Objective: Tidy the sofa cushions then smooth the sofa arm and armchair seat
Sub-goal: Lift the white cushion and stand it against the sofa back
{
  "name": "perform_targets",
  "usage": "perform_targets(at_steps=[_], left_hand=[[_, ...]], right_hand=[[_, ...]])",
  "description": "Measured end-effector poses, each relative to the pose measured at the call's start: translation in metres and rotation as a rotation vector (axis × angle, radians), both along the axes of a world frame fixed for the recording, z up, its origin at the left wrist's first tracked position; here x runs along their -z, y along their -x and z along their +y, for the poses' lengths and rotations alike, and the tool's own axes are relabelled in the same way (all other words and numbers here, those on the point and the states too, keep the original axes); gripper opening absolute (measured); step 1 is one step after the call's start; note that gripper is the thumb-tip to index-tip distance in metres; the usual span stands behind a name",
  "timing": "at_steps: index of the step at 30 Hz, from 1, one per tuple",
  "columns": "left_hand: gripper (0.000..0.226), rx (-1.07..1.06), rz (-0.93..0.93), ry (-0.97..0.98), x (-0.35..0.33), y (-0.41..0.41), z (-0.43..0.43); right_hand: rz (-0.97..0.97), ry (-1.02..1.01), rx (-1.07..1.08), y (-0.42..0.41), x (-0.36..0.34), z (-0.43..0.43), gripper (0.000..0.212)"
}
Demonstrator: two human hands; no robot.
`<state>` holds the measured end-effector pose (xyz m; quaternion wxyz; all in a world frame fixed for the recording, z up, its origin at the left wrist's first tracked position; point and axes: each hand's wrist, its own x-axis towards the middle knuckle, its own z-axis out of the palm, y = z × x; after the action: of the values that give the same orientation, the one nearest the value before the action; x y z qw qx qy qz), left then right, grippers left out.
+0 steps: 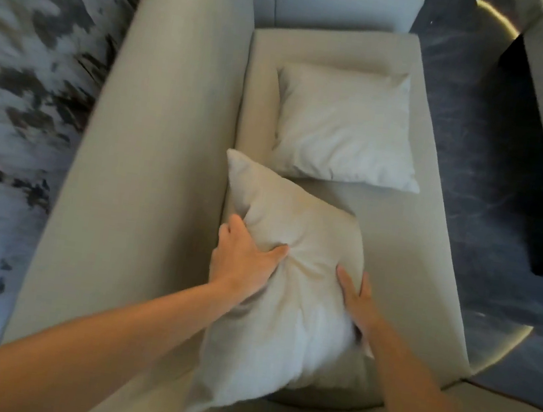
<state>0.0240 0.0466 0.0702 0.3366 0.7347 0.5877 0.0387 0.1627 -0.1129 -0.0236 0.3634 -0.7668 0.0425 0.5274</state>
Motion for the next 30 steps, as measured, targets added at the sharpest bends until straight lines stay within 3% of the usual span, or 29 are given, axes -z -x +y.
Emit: perform_targets(at_steps=[3,7,10,13,17,20,23,26,30], left_hand=[[0.081,0.073,0.079,-0.085,-0.05,0.011,0.042],[0.076,0.117,0.165,-0.085,-0.073,0.042,0.086],[0.079,0.202,0.237,0.01,-0.062,0.061,0.093],[0.074,0.232,0.301,-0.025,-0.056,0.057,0.088],[0.088,0.198,0.385,-0.139,-0.08,0.029,0.08],[0.077,0.389,0.4,-0.369,-0.105,-0.004,0.079],[0.056,0.492,0.34,-0.191,-0.116,-0.049,0.088],[0.048,0.48,0.285,-0.07,-0.097,-0.102,0.115],[0.063,0.459,0.218,-0.045,-0.022,-0.17,0.176]], right_hand=[[0.176,-0.161,0.063,0.039,-0.022,0.039,0.12],[0.235,-0.248,0.027,0.08,-0.044,0.096,0.102],[0.193,-0.24,-0.033,0.102,-0.051,0.116,0.097],[0.219,-0.223,-0.027,0.102,-0.06,0.108,0.09],[0.263,-0.177,-0.081,0.073,-0.086,0.088,0.07],[0.154,-0.157,-0.1,0.028,-0.12,0.087,0.059],[0.051,-0.147,-0.066,-0.031,-0.14,0.103,0.055],[-0.207,-0.129,-0.096,-0.094,-0.14,0.131,0.055],[-0.481,-0.021,-0.15,-0.162,-0.107,0.174,0.065]])
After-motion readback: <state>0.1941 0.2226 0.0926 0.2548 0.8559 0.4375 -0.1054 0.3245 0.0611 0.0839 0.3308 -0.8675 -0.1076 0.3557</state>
